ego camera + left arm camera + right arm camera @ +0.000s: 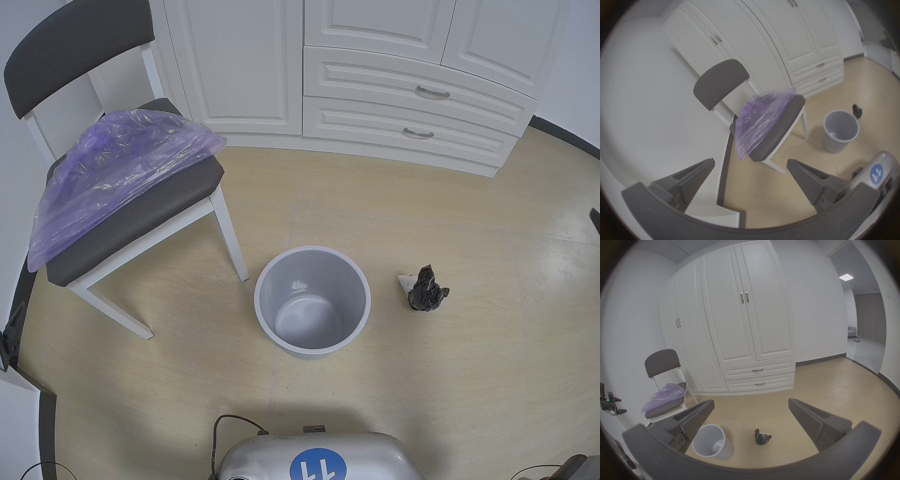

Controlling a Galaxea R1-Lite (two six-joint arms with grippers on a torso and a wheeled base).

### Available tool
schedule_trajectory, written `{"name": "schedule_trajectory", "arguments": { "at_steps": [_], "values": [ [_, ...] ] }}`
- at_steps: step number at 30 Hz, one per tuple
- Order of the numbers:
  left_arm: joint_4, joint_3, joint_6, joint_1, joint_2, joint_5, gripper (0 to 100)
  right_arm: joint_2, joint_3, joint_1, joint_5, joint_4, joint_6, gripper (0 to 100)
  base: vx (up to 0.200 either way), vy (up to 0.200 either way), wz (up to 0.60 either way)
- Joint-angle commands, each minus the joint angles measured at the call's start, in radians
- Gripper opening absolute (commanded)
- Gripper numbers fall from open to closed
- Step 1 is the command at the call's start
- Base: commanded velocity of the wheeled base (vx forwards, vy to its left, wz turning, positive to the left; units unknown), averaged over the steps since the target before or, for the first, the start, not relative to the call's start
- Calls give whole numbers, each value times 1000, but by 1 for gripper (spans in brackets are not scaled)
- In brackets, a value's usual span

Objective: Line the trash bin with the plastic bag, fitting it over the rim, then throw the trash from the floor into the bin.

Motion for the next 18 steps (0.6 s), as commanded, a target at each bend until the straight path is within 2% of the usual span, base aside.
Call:
{"name": "schedule_trajectory", "arguments": {
  "at_steps": [1, 4, 5, 6, 11, 18],
  "values": [
    [-30, -63, 137, 137, 264, 69, 100, 243, -34, 286, -192, -93, -6, 100, 0, 0, 0],
    [-47, -52, 144, 203, 330, 69, 100, 252, -28, 294, -192, -94, -3, 100, 0, 0, 0],
    [-47, -52, 144, 203, 330, 69, 100, 252, -28, 294, -192, -94, -3, 100, 0, 0, 0],
    [-107, -58, 154, 261, 407, 68, 100, 267, -22, 294, -192, -94, 1, 100, 0, 0, 0],
    [-245, -56, 211, 353, 529, 60, 100, 278, -19, 294, -194, -96, 6, 100, 0, 0, 0],
    [-283, -81, 216, 421, 575, -52, 100, 255, -20, 294, -192, -96, 5, 100, 0, 0, 0]
  ]
}}
